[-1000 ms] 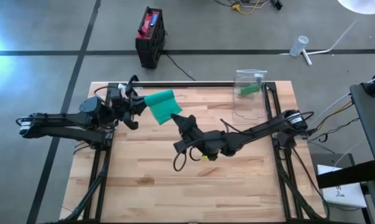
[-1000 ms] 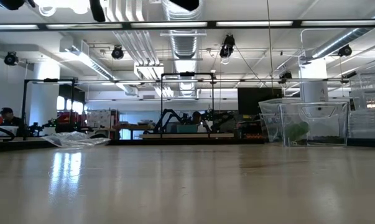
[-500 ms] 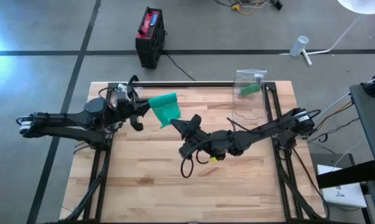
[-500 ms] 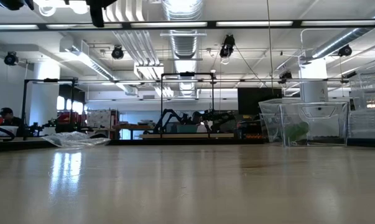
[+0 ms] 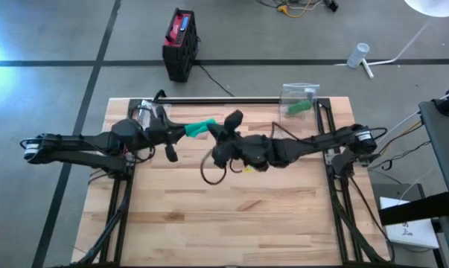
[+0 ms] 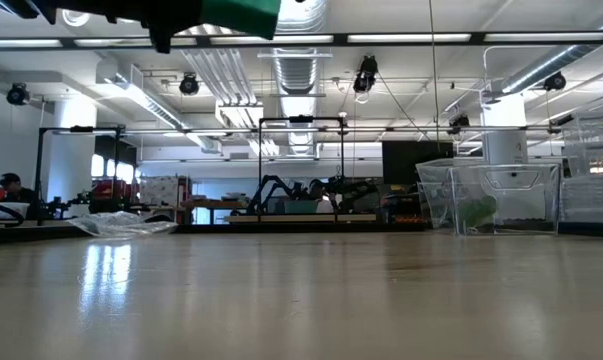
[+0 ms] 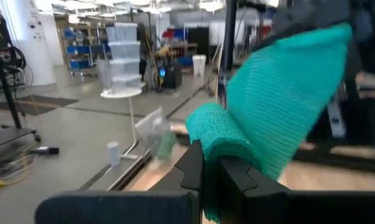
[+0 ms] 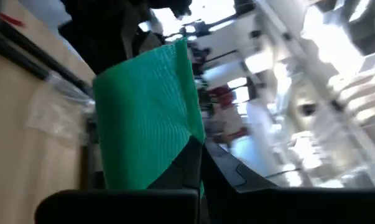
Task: Roll bandage
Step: Roll the dark green bandage
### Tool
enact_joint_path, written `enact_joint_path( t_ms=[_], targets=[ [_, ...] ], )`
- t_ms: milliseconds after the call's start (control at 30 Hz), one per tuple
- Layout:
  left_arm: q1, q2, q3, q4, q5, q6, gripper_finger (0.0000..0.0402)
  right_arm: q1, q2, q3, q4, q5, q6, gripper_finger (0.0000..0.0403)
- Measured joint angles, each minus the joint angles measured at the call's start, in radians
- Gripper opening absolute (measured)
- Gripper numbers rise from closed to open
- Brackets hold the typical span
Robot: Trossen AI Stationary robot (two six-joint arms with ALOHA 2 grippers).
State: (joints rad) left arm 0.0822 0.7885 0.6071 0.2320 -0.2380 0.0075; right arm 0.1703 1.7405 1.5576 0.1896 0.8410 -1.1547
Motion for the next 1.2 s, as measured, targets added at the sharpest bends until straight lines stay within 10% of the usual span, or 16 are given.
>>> enact_joint_path(
  t_ms=[533,1200],
  targets=[
    [-0.001,0.057,0.000,-0.125,0.091,0.089,0.0009,-0.150,0.008,0.230,-0.708,-0.358,0.652,0.0000],
    [-0.011,0.126,0.000,0.009,0.321,0.058,0.0009,-0.189,0.024,0.209,-0.720,-0.520,0.755,0.0000]
  ],
)
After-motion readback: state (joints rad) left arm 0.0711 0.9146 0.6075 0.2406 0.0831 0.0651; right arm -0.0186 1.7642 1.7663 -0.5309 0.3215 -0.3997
